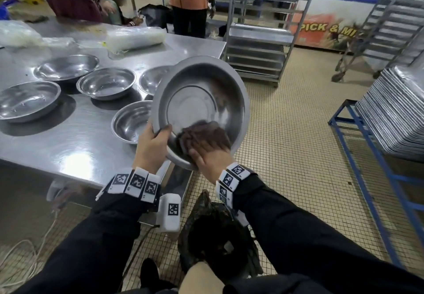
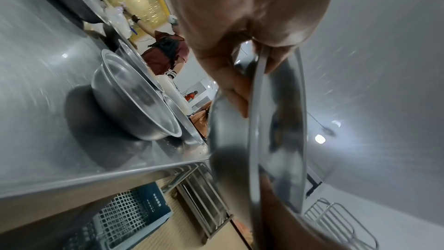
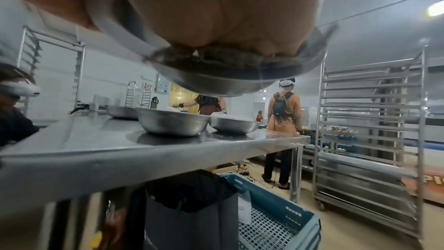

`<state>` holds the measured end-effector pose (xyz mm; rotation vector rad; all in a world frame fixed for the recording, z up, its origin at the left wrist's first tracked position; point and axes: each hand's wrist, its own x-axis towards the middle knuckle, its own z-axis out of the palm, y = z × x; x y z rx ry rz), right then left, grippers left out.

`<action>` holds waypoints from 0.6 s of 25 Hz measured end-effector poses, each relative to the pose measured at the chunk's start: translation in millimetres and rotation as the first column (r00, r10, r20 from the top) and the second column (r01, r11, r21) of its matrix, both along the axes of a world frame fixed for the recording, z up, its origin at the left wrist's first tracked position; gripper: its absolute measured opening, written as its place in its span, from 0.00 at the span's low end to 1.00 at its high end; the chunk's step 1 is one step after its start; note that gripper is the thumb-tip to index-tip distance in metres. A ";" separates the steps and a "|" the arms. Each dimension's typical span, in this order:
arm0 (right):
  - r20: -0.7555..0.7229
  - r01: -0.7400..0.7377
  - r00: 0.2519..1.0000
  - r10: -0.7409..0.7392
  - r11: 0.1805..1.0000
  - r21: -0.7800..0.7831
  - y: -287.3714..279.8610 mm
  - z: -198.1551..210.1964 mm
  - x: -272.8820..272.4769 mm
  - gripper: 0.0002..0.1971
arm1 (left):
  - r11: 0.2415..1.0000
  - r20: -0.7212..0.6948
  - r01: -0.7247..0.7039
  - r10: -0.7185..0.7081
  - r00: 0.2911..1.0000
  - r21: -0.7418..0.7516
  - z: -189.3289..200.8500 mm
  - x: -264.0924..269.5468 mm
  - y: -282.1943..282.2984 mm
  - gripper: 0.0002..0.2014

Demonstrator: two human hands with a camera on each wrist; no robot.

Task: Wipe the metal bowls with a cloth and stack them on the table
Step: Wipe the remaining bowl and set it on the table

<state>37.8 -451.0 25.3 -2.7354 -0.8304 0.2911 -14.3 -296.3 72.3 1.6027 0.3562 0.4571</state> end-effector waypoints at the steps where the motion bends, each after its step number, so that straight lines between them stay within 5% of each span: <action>1: 0.042 0.052 0.998 -0.048 0.994 -0.093 -4.8 1.3 6.1 0.29 | 1.000 0.001 -0.013 0.013 1.000 0.023 -0.8 -0.5 3.5 0.07; 4: 0.139 0.052 0.990 -0.036 0.992 -0.116 -12.1 -1.2 7.0 0.30 | 0.993 0.038 -0.031 0.027 0.999 0.117 -1.5 -4.5 5.8 0.09; 7: -0.001 -0.092 0.996 0.093 0.988 0.126 -2.0 -1.0 -12.5 0.28 | 0.981 0.060 -0.039 0.028 0.998 0.188 -2.0 -6.5 6.6 0.12; 10: -0.168 0.029 0.985 0.035 0.931 0.364 11.0 1.5 -19.8 0.28 | 0.970 0.041 -0.019 0.009 0.999 0.242 0.2 -5.6 3.6 0.14; 15: 0.087 0.183 0.980 -0.181 0.983 -0.007 -14.4 -5.6 18.9 0.30 | 0.993 0.002 0.002 -0.003 1.000 0.119 11.3 -2.6 -10.0 0.08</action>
